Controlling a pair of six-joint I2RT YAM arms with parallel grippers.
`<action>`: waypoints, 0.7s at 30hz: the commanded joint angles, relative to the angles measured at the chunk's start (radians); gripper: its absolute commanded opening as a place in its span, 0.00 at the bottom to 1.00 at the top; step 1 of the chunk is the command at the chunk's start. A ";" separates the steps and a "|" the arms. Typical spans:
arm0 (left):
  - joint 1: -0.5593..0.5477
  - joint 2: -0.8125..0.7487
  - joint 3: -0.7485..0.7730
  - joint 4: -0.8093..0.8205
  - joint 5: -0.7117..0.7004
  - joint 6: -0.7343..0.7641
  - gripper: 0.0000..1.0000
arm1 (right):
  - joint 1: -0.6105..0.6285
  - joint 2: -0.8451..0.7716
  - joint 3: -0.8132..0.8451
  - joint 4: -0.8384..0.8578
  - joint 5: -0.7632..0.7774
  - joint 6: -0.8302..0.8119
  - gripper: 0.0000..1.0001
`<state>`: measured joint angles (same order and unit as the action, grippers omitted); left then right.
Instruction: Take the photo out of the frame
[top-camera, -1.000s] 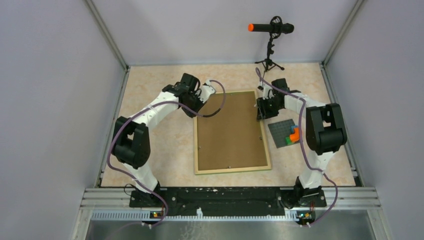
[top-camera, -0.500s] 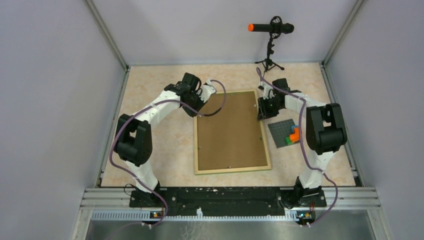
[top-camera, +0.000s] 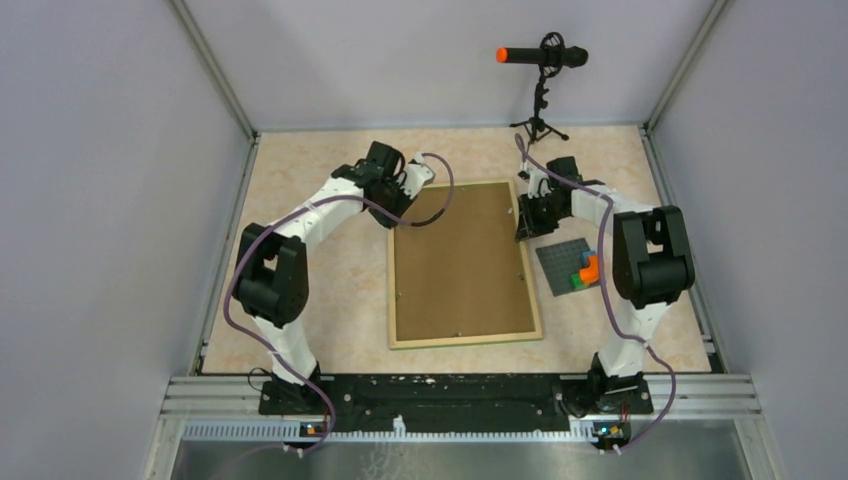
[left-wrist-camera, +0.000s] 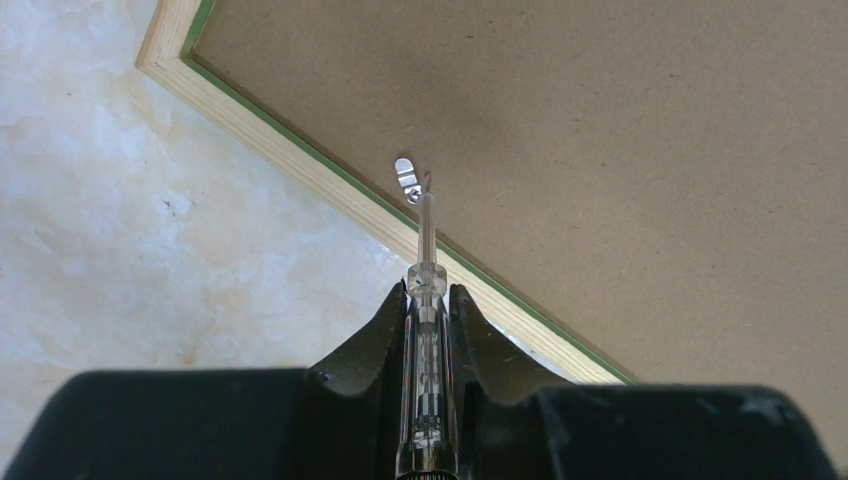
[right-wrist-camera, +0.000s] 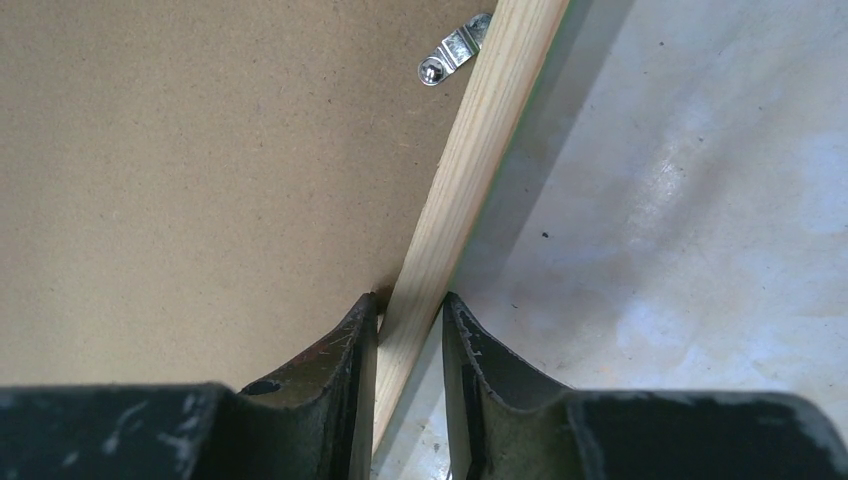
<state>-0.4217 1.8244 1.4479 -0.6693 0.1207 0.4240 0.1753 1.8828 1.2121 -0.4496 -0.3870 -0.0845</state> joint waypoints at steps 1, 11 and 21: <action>-0.005 -0.021 0.030 -0.014 0.077 -0.013 0.00 | 0.004 0.033 0.020 0.006 -0.013 -0.020 0.25; -0.012 -0.241 -0.068 -0.236 0.187 0.148 0.00 | 0.004 0.020 0.017 -0.010 -0.044 -0.027 0.29; -0.150 -0.404 -0.243 -0.299 0.143 0.226 0.00 | 0.004 0.033 0.007 -0.017 -0.064 -0.031 0.31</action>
<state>-0.5159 1.4540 1.2373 -0.9421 0.2794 0.6178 0.1715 1.8858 1.2129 -0.4496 -0.4107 -0.0956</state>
